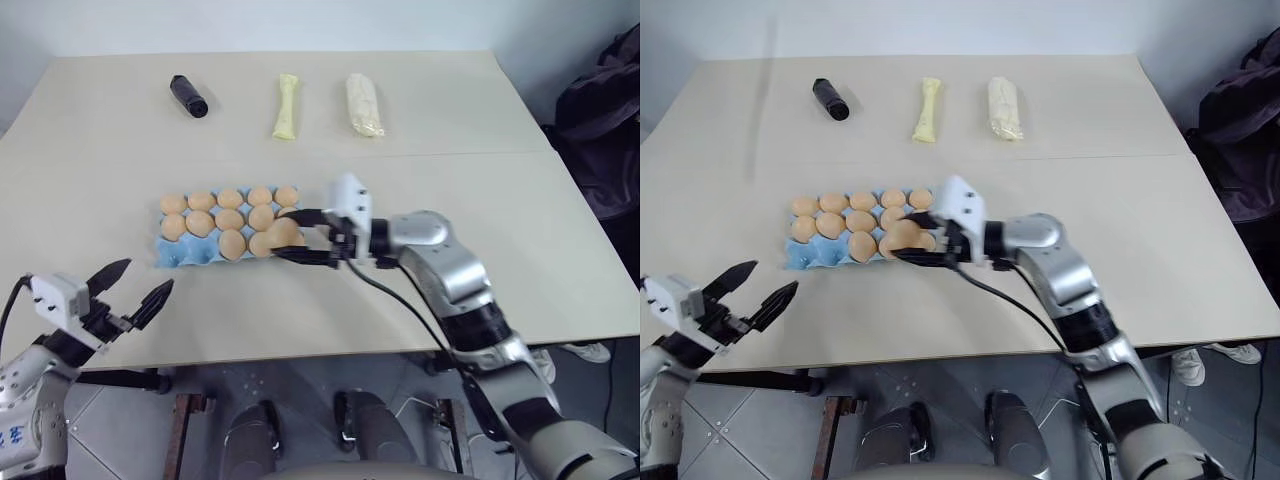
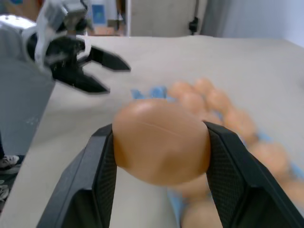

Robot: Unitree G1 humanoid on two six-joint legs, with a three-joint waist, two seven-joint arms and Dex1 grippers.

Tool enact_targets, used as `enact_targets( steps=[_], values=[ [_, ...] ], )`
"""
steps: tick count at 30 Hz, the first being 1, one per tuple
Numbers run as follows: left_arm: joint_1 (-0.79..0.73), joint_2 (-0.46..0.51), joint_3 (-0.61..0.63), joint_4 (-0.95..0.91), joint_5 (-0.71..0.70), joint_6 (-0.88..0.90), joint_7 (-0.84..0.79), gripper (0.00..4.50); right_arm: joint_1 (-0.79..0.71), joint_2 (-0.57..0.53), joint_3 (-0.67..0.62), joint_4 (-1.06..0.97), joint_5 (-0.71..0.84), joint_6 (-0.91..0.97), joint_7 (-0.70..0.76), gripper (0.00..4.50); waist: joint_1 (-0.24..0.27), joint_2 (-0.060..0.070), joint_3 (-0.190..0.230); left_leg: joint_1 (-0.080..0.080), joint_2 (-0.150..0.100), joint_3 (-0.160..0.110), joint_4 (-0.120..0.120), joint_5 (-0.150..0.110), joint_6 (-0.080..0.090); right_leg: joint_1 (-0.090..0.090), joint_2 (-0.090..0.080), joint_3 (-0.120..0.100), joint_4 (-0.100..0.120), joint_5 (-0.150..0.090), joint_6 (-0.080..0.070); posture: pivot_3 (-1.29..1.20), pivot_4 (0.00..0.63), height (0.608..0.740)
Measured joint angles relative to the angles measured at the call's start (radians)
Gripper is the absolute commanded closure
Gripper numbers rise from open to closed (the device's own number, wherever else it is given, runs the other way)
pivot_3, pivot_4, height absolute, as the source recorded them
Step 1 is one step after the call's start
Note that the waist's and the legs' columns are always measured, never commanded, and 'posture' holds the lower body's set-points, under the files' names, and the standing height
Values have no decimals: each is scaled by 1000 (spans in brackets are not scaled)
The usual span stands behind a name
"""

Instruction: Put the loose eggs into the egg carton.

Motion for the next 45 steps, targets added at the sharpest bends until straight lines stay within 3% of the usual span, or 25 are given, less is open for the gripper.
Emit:
enact_targets(
  steps=[7,14,21,28,32,38,45],
  values=[
    [60,-26,48,-20,-8,-6,23,0,-237,262,69,408,-127,-121,-142,2239,-6,-3,-2,-1,0,-1,-1,0,-1,0,-2,-2,-1,0,-1,0,150,740],
    [82,-47,49,-54,-13,-6,39,0,-292,285,62,706,-196,-265,-219,2239,-9,-7,-4,-2,-2,0,-4,-2,-2,-1,-6,-5,-3,0,0,0,150,740],
    [65,-56,31,-82,-15,-4,46,0,-336,293,34,808,-202,-307,-231,29,-17,-7,-4,-3,-1,0,-4,-2,-3,-2,-5,-7,-2,-1,-1,0,150,740],
    [0,-50,-9,-45,-14,-3,30,0,-302,275,22,591,-139,-264,-76,29,-25,-7,-4,-3,-1,-1,-4,-2,-3,-2,-5,-8,-1,0,-1,0,150,740],
    [-36,-33,-43,-40,-12,4,14,0,-194,216,20,423,-118,-230,-33,29,-19,-7,-5,-3,-1,-2,-4,-2,-3,-1,-5,-10,-1,0,-1,0,150,740],
    [-92,23,-163,-37,22,4,-71,0,58,-30,-108,158,-71,-172,-31,29,15,-7,-4,-3,-3,-2,-4,-3,-1,0,-10,-15,-4,0,-1,0,150,740],
    [-190,67,-273,-44,28,20,-154,0,346,-184,-191,-69,-23,-201,-26,29,21,-4,-2,-1,-2,-1,-4,-2,-2,0,-9,-19,-3,-1,-2,0,150,740]
  ],
)
